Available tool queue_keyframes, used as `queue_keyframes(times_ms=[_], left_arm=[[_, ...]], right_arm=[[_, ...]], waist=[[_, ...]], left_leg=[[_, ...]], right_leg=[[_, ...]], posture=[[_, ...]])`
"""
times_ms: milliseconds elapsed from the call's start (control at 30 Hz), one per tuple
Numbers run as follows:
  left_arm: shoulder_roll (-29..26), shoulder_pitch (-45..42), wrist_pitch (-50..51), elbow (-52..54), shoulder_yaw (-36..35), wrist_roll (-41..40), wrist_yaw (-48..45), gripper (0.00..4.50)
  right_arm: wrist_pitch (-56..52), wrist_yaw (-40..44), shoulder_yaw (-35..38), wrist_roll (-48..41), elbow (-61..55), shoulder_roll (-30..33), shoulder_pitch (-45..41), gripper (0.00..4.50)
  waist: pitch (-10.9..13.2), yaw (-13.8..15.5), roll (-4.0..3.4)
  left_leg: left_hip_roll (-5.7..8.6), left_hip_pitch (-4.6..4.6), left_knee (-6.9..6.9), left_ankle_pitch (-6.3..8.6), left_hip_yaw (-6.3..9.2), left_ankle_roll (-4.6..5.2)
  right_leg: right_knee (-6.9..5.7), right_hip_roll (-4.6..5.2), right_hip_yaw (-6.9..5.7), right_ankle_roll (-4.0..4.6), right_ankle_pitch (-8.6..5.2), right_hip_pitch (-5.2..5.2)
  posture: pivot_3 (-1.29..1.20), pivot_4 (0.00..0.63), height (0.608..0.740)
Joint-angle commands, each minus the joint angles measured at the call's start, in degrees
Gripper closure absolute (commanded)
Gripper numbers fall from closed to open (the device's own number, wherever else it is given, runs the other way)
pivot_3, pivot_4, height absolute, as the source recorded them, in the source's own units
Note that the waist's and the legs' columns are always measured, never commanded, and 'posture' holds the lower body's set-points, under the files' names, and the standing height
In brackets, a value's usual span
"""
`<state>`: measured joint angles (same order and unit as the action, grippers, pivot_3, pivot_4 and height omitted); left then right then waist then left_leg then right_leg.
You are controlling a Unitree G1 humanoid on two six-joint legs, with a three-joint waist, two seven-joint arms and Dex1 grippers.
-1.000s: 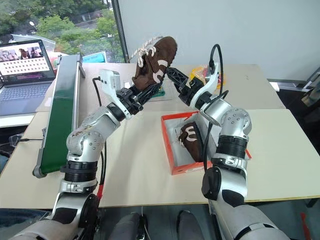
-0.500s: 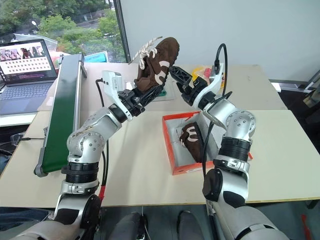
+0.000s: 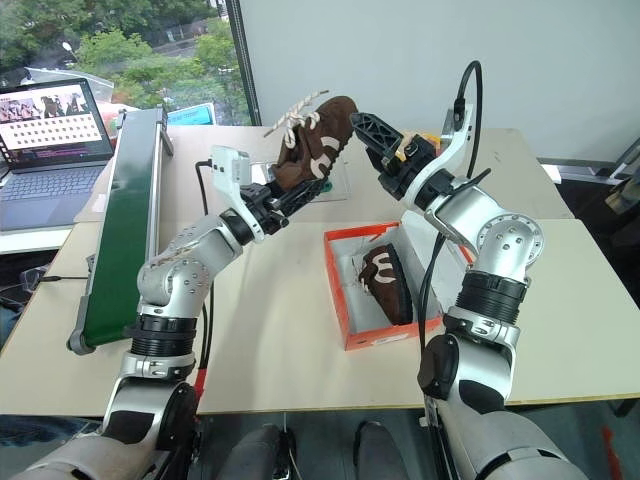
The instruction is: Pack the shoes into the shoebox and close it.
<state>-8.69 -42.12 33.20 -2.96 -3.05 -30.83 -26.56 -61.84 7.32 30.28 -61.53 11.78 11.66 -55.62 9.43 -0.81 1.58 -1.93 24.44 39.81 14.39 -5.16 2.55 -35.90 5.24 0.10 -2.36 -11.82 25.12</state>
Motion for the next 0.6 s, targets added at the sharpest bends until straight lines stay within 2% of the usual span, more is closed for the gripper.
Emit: queue_keyframes(times_ms=[33,300,600], left_arm=[[1.8,0.0,0.7,5.5,1.5,-1.2,0.0,1.91],[3.8,2.6,4.0,10.0,3.4,-2.0,0.8,1.91],[2.1,0.7,4.2,9.7,1.5,-1.7,1.0,1.91]], right_arm=[[1.4,0.0,0.5,-2.7,-1.9,0.1,-1.8,0.00],[3.1,0.6,-0.5,-1.8,-0.4,0.1,-2.8,0.00],[4.7,3.6,-3.0,2.1,2.1,1.9,-1.0,0.00]], waist=[[0.0,0.0,0.00],[0.0,0.0,0.00],[0.0,0.0,0.00]], left_leg=[[0.00,0.00,0.00,0.00,0.00,0.00],[0.00,0.00,0.01,0.01,0.00,0.02],[0.00,0.01,0.00,0.02,0.00,0.04]], right_leg=[[0.01,0.00,0.00,0.00,0.00,0.00],[0.01,-0.01,0.03,0.00,0.00,0.00],[0.03,-0.01,0.02,0.00,0.00,0.00]], posture=[[0.00,0.150,0.740],[0.00,0.150,0.740],[0.00,0.150,0.740]])
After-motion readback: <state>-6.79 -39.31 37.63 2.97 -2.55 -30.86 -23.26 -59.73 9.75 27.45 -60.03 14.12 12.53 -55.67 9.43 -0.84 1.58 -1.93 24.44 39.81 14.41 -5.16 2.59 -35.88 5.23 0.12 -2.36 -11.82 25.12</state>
